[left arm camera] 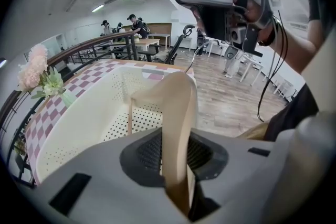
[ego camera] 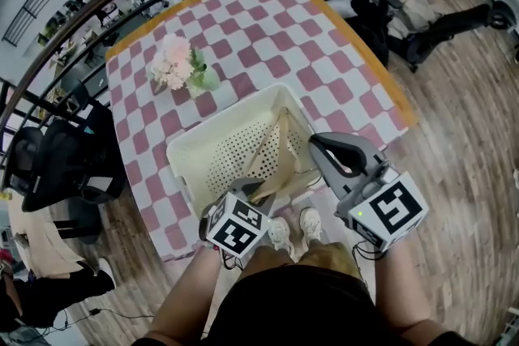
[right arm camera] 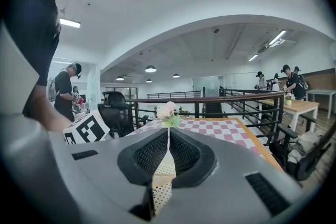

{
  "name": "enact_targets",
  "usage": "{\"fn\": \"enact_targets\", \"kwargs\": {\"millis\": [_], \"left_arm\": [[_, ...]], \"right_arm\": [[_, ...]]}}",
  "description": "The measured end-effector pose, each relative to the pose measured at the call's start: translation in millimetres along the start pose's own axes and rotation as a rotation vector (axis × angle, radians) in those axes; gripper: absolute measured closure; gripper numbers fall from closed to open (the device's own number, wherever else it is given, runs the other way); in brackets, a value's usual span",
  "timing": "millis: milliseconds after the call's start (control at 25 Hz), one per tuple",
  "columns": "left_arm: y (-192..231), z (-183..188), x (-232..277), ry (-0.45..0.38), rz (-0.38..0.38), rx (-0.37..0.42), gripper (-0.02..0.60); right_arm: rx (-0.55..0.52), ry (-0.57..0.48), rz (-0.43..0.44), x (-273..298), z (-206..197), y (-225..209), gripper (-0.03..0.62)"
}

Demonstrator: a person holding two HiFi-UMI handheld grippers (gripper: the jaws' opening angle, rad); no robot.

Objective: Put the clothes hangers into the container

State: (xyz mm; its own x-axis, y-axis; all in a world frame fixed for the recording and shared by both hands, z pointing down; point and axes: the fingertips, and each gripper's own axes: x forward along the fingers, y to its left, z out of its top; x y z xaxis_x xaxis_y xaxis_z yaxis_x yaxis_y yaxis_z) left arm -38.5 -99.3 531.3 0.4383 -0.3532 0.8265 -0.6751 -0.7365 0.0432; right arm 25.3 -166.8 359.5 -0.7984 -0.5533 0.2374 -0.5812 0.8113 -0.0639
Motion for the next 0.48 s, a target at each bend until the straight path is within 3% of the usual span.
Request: {"fn": "enact_targets", "kwargs": {"millis": [200,480], "left_arm": [[-2.5,1.1,0.5,-0.008,-0.055,-0.032,0.5],[-8.5,1.3,-1.5,-0.017,-0.19,-0.117,0.485]], "right_arm": [[-0.006,-0.005,-0.014,-4.8,0.5,-1.6,0.56],[-0.007,0.002,-0.026,-9.7,-2.1,-4.3,0.56]]}}
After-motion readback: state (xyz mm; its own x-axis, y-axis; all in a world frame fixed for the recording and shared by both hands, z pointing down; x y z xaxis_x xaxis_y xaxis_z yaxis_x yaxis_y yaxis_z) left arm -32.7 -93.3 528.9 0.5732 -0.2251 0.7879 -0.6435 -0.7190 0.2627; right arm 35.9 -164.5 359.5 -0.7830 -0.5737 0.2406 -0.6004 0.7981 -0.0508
